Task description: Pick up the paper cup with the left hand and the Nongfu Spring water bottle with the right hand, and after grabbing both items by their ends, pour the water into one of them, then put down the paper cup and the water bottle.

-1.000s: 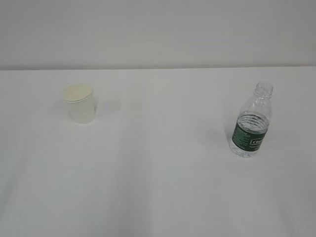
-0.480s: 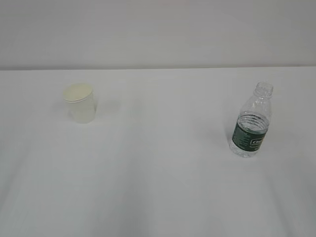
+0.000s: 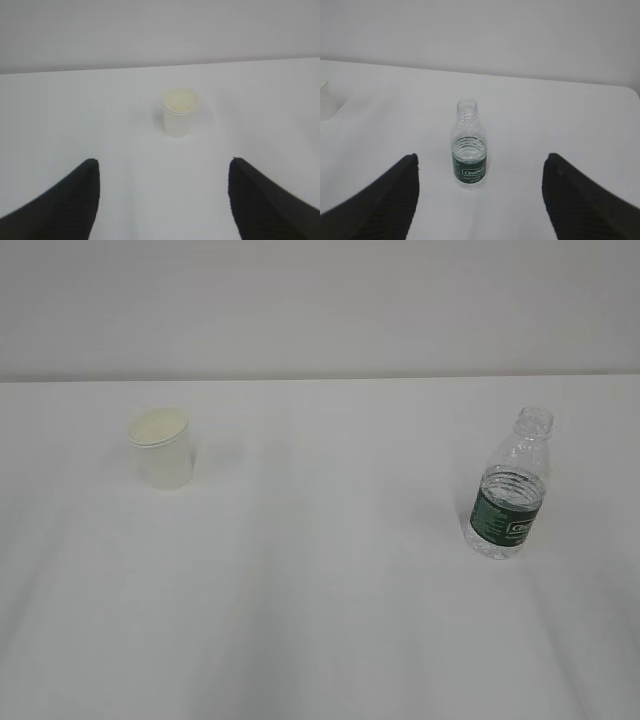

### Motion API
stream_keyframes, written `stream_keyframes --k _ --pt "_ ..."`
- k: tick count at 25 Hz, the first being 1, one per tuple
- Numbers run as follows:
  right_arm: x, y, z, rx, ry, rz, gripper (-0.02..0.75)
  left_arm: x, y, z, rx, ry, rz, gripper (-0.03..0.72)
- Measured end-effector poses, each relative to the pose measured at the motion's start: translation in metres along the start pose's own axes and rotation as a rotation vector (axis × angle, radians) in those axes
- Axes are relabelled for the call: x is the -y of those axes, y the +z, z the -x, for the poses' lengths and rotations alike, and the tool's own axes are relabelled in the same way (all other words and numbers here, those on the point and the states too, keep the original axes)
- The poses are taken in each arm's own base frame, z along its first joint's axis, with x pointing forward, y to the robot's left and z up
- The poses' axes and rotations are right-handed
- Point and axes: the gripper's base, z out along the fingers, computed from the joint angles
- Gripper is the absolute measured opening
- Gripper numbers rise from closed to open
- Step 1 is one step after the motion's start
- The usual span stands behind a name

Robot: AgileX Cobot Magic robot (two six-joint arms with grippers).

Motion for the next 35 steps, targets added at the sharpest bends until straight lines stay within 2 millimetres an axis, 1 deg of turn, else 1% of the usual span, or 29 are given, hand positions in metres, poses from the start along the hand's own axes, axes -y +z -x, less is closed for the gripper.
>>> stream_keyframes --k 12,18,26,29,31,35 --pt "0.001 0.035 0.010 -0.020 -0.006 0.001 0.574 -0.004 0.038 0.004 -0.048 0.001 0.020 0.573" --pt "0.001 0.054 0.013 -0.025 -0.030 0.001 0.574 -0.006 0.065 0.002 -0.097 0.000 0.032 0.525" --pt "0.002 0.078 0.017 -0.010 -0.066 -0.001 0.574 -0.009 0.093 -0.001 -0.118 0.006 0.047 0.521" --pt "0.002 0.090 0.019 0.006 -0.070 -0.003 0.574 -0.011 0.102 -0.003 -0.115 0.006 0.051 0.521" --pt "0.002 0.098 0.018 -0.005 -0.072 -0.002 0.574 -0.012 0.108 -0.009 -0.111 0.014 0.056 0.518" --pt "0.001 0.113 0.007 -0.038 -0.073 0.002 0.574 -0.014 0.117 -0.033 -0.104 0.019 0.061 0.514"
